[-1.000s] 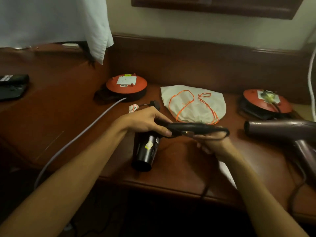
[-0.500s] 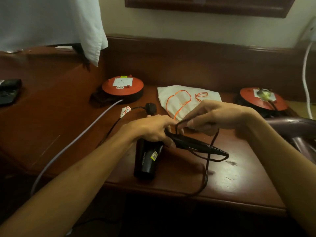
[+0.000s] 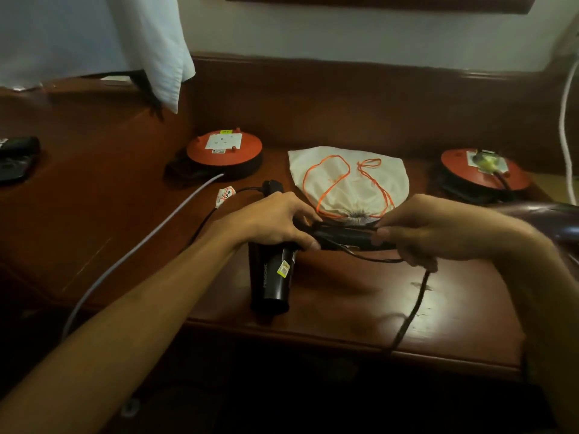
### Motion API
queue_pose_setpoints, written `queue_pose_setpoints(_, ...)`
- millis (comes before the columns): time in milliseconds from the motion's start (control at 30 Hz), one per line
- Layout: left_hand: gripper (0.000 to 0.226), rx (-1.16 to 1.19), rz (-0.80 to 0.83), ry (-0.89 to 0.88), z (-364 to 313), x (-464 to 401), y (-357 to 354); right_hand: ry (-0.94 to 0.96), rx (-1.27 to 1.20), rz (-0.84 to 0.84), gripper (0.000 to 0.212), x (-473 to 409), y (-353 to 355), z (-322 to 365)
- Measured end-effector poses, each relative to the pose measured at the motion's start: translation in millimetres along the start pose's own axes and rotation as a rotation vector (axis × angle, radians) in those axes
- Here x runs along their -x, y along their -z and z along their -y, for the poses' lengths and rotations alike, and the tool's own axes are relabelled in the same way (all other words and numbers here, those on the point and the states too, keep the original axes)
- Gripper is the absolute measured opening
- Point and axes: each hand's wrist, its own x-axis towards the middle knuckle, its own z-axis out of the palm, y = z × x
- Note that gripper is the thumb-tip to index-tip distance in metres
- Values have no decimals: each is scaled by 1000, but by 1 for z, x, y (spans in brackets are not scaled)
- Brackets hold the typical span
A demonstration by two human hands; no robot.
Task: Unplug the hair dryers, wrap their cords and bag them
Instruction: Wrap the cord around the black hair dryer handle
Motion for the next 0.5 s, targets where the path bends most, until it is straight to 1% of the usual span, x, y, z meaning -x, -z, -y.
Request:
queue_pose_setpoints(100,54,-12,-13,-3,-2,-3,-1,101,167,-119,26,0,-27,9)
queue_pose_setpoints(167,43,-10,-16,-5,-2,-5,1,174,230,-170,26,-5,-58,12)
queue_pose_setpoints(233,34,-21,1,-12,-1,-8,5,211,238,-214,27,-13,-87,7)
queue_pose_setpoints(333,37,-33,65,-15,1,-13,12,212,292,-278,34,-28,-118,-9)
queue_pose_setpoints(400,42,-49,137,2,2,-15,16,173,391,-261,44,-34,-132,-17)
queue_pose_setpoints(500,47,-109,215,-5,4,-20,21,146,455,-237,53,-41,-141,-20)
